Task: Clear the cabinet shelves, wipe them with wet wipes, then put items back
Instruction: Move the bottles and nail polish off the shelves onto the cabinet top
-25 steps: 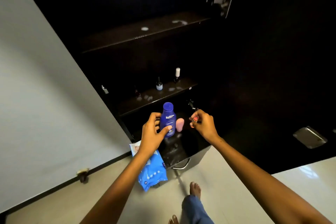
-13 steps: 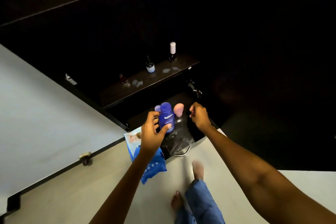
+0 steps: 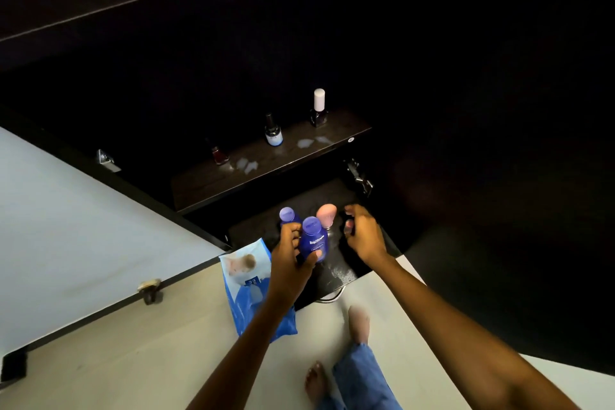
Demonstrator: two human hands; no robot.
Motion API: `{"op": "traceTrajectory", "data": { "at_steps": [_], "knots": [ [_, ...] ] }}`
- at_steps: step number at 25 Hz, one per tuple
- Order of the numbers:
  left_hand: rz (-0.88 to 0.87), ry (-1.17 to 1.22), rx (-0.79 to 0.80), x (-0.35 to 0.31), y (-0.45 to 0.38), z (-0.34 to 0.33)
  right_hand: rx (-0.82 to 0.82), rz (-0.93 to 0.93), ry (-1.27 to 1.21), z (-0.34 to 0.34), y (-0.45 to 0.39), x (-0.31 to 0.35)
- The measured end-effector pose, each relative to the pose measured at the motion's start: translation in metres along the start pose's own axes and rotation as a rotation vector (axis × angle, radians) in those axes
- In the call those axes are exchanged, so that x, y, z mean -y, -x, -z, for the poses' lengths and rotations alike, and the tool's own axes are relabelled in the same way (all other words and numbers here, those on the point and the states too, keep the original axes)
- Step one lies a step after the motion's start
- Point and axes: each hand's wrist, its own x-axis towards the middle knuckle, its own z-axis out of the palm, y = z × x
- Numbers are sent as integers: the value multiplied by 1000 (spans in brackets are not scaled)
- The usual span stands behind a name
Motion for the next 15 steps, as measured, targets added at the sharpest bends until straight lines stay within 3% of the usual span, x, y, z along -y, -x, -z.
{"op": "traceTrajectory", "data": {
  "at_steps": [5, 15],
  "knots": [
    [-48, -267, -19, 16, -17, -20, -93, 33, -84, 7, 4, 6],
    [-1, -342, -5, 38, -30, -37, -86, 48, -152, 20, -1, 4]
  ]
}}
